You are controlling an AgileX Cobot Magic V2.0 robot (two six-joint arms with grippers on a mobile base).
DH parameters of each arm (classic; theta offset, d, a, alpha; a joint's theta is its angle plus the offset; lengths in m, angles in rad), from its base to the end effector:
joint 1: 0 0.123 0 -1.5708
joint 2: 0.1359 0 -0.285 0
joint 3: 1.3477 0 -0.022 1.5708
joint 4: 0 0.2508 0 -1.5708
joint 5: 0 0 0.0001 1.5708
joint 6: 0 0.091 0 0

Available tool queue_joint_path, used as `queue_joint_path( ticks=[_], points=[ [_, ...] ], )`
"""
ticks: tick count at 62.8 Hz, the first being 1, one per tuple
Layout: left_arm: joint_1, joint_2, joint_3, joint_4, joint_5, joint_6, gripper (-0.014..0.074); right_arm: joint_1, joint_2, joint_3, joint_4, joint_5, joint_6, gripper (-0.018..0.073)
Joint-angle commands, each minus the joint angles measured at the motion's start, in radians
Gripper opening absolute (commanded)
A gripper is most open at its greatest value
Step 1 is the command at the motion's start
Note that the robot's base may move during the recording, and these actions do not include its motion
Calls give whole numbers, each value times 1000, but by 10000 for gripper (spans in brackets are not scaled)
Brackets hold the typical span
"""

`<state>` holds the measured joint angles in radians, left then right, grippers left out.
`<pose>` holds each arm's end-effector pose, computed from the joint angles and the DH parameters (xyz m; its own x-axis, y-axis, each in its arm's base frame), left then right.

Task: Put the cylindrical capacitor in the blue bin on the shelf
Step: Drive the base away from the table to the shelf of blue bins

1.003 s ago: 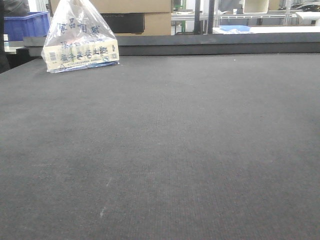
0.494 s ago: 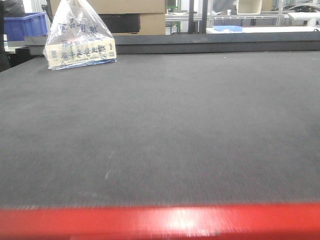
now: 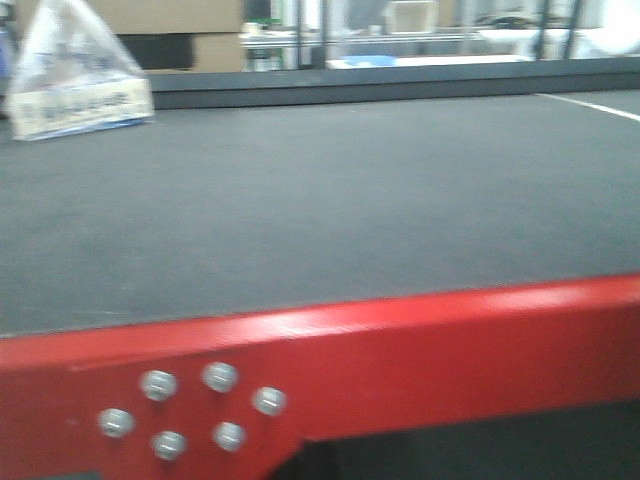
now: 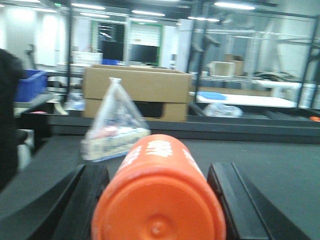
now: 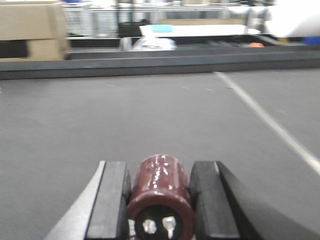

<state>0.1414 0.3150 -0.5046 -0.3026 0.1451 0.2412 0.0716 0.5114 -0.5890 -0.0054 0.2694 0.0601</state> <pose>0.0687 0.0058 0.3493 0.1419 -0.0387 -0.9891 -0.0904 0.9946 -0.0519 0.1067 0.0075 0.3481 -0.1078 0.0473 -0.9930 -0.0643 0.9964 0.0544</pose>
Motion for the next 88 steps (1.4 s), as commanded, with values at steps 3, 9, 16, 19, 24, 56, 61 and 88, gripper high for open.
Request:
queue_joint_path(
  ticks=[3, 9, 16, 19, 24, 56, 61, 88],
  points=[
    [3, -3, -2, -9, -20, 3, -111, -1, -8, -1, -8, -30, -4, -168],
    [3, -3, -2, -9, -20, 3, -111, -1, -8, -1, -8, -30, -4, -168],
    [3, -3, -2, -9, -20, 3, -111, -1, -8, -1, -8, -30, -4, -168],
    [3, -3, -2, -9, -20, 3, -111, -1, -8, -1, -8, -30, -4, -168],
    [3, -3, -2, -9, -20, 3, -111, -1, -8, -1, -8, -30, -4, -168],
    [3, -3, -2, -9, -20, 3, -111, -1, -8, -1, -8, -30, -4, -168],
    [3, -3, -2, -9, -20, 3, -111, -1, -8, -1, -8, -30, -4, -168],
    [3, -3, -2, -9, -22, 3, -111, -1, -8, -1, -8, -30, -4, -168]
  ],
)
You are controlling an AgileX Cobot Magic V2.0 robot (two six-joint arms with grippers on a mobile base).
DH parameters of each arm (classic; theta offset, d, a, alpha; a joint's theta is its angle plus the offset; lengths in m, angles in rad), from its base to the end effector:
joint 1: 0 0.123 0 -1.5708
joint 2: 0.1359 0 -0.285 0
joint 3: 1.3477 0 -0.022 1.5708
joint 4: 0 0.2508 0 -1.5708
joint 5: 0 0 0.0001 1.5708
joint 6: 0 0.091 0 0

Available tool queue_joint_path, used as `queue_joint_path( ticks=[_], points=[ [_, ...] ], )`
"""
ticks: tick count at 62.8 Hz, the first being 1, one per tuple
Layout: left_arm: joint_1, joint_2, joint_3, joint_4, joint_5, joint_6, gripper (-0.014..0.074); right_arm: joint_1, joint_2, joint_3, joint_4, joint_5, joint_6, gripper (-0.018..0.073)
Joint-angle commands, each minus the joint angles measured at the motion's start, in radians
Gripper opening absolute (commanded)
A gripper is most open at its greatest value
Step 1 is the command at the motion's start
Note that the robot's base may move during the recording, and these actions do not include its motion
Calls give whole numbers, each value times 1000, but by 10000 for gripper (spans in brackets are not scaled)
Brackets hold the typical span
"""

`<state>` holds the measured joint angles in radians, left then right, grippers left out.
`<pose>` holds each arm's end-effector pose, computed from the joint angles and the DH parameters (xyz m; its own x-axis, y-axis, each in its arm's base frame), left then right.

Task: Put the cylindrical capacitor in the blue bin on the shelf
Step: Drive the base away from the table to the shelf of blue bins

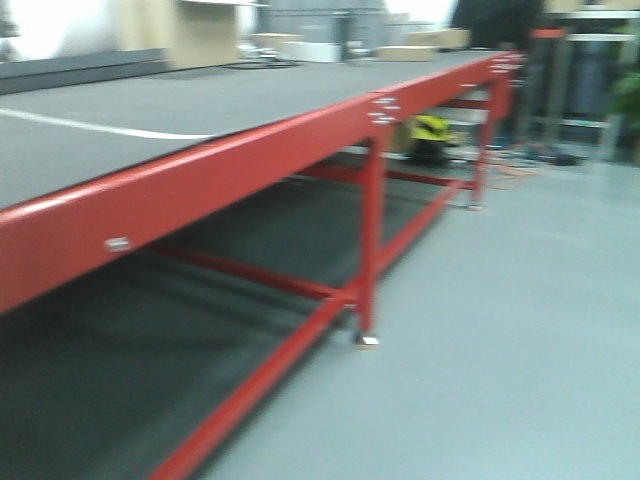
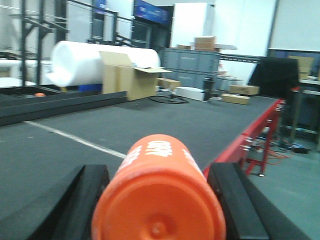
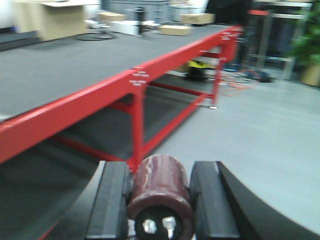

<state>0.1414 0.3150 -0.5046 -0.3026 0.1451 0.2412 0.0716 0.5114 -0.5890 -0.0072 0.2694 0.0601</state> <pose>0.0687 0.0058 0.3493 0.1419 -0.0387 -0.9891 -0.0904 0.9946 -0.0519 0.1067 0.0075 0.3481 -0.1077 0.0455 -0.9931 -0.0640 0.9966 0.0526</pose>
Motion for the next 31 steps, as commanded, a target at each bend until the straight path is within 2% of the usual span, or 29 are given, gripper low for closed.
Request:
queue_joint_path(
  ticks=[1, 31],
  points=[
    [3, -3, -2, -9, -22, 3, -111, -1, -8, -1, -6, -30, -4, -168],
    [3, -3, -2, -9, -22, 3, -111, -1, -8, -1, -6, -30, -4, -168]
  ],
)
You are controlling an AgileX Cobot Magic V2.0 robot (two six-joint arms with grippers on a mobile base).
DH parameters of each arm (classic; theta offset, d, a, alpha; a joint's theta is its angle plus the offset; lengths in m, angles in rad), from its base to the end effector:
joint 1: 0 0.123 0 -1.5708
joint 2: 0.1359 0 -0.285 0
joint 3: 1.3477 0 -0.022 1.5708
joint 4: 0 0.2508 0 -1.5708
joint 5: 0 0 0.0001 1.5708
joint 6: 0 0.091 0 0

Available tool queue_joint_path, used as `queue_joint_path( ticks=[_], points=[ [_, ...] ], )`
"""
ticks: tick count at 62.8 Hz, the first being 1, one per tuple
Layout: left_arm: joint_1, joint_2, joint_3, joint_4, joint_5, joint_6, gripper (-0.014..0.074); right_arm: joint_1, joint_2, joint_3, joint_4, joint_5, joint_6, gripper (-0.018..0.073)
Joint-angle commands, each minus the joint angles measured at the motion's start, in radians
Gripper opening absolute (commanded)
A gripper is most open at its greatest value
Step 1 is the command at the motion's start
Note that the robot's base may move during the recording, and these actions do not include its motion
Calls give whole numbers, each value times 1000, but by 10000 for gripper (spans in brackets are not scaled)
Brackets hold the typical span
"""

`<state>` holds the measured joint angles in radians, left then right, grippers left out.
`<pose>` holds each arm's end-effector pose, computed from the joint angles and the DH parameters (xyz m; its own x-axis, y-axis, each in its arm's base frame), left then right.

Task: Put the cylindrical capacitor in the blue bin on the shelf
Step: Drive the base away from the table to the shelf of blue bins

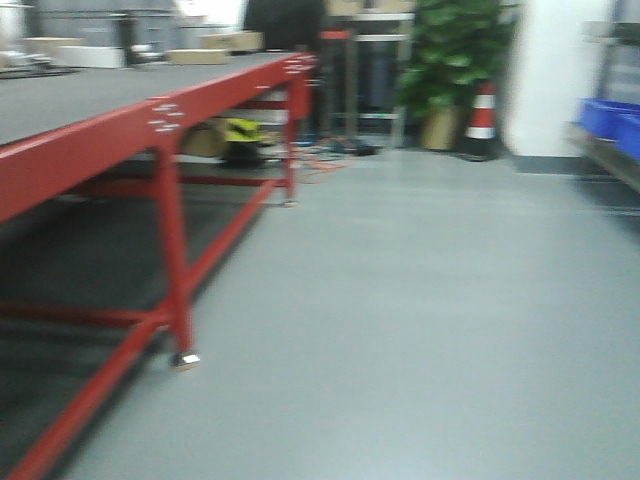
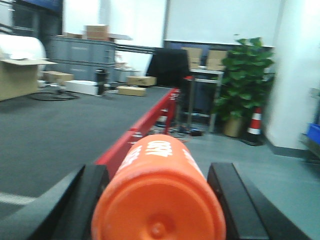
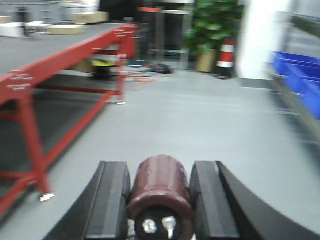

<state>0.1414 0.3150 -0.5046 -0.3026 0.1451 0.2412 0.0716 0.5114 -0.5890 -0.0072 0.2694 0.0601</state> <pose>0.0687 0.0058 0.3493 0.1419 -0.0387 -0.9891 -0.0904 0.9946 -0.0519 0.1067 0.0075 0.3481 -0.1077 0.0455 -0.9931 -0.0640 0.9966 0.0526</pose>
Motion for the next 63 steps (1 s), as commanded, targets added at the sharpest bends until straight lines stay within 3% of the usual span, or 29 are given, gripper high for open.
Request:
queue_joint_path(
  ticks=[1, 63],
  points=[
    [3, -3, -2, -9, -22, 3, -111, -1, -8, -1, -6, -30, -4, -168],
    [3, -3, -2, -9, -22, 3, -111, -1, -8, -1, -6, -30, -4, -168]
  ],
)
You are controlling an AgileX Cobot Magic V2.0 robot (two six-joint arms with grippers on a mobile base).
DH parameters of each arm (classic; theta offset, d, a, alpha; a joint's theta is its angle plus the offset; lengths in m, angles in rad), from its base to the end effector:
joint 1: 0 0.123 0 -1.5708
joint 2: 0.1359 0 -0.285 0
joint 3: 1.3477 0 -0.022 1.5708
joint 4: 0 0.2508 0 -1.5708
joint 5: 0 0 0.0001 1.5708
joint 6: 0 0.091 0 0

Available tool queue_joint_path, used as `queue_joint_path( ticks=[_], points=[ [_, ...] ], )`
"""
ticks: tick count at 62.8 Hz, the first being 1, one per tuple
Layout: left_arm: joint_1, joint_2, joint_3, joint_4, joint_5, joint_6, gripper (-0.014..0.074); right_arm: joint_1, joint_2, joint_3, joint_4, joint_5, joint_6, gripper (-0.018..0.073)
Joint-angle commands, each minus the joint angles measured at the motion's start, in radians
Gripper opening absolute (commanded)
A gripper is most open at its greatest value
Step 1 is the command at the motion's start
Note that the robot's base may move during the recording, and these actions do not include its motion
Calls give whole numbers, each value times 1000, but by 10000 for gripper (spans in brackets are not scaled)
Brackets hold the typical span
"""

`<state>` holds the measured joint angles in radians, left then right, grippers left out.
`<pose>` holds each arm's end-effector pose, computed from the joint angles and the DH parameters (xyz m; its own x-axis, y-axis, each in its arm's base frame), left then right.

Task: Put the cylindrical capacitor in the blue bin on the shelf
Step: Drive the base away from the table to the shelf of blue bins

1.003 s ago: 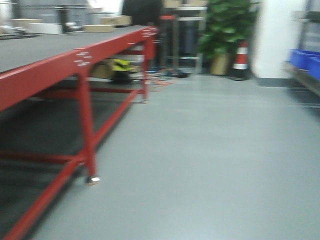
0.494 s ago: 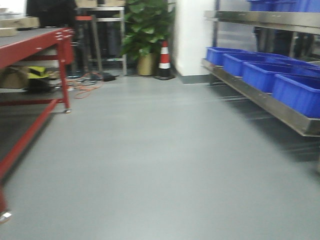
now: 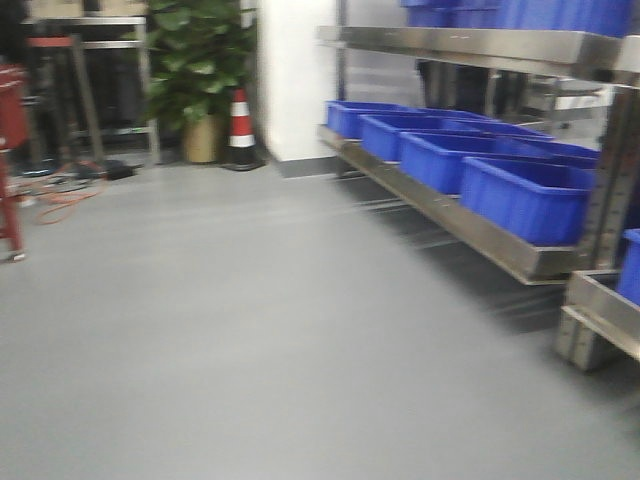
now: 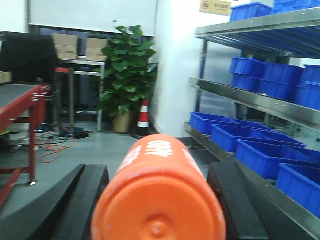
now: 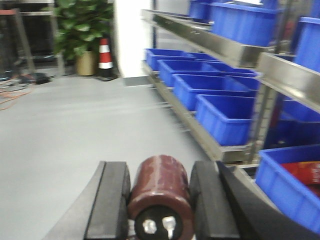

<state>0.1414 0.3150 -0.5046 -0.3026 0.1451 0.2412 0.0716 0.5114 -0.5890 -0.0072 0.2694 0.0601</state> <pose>0.0687 0.0058 0.3493 0.1419 -0.0387 -0.9891 -0.0904 0.9946 -0.0519 0.1067 0.0075 0.3481 -0.1077 0.0455 -0.9931 -0.0640 0.9966 0.0526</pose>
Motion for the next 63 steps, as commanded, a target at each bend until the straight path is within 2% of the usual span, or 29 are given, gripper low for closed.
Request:
queue_joint_path(
  ticks=[1, 63],
  points=[
    [3, -3, -2, -9, -22, 3, -111, -1, -8, -1, -6, -30, -4, -168],
    [3, -3, -2, -9, -22, 3, -111, -1, -8, -1, -6, -30, -4, -168]
  ],
)
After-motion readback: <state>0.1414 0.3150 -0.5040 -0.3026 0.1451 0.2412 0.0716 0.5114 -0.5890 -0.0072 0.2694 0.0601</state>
